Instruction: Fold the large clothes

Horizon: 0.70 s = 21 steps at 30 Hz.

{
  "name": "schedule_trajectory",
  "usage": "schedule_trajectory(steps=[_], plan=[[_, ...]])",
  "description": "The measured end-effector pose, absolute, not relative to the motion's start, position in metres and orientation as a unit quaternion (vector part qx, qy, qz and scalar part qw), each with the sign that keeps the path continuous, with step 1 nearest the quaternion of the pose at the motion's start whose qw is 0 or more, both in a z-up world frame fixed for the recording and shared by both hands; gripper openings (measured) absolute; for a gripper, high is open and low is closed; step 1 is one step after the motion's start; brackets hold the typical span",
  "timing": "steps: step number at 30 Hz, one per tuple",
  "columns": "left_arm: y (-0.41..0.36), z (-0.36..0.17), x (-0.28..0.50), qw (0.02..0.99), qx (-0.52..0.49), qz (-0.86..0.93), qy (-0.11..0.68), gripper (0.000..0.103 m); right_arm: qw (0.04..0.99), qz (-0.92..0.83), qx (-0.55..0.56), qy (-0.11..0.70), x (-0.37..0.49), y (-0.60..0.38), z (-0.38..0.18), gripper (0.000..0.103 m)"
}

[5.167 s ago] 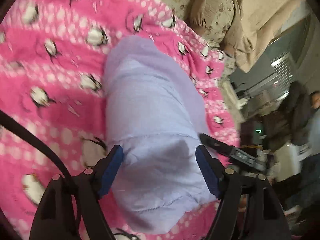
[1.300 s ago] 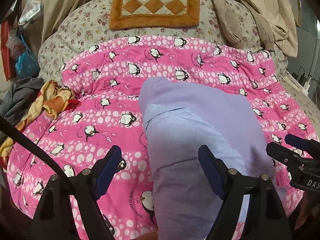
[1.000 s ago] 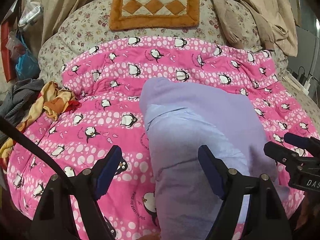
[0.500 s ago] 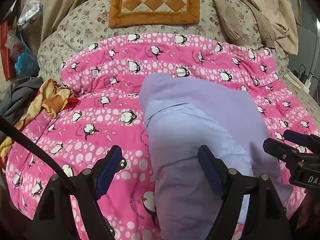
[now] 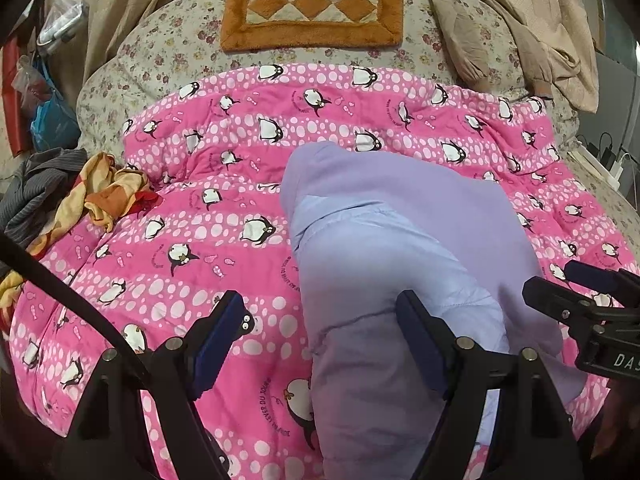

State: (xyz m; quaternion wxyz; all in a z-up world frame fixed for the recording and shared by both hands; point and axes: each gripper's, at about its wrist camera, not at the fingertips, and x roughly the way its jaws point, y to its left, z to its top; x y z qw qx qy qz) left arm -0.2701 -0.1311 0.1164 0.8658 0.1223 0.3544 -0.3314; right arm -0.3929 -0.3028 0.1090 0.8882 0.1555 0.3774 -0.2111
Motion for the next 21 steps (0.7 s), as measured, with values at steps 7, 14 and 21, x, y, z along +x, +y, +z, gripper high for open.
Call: schedule_trajectory(steps=[7,14,21], plan=[[-0.1294,0.1151,-0.2688,0.866,0.12,-0.332,0.355,0.051,0.888,-0.208,0.154,0.379,-0.3895,-0.2995,0.1085,0.088],[-0.1292,0.115,-0.2691,0.865,0.121,-0.332,0.356,0.051,0.888,-0.206,0.152,0.382,-0.3885,-0.2973,0.1078,0.088],[-0.1292,0.1143,-0.2694,0.865,0.12,-0.332,0.356,0.051,0.888,-0.203,0.151,0.384,-0.3874,-0.2975,0.1069,0.088]])
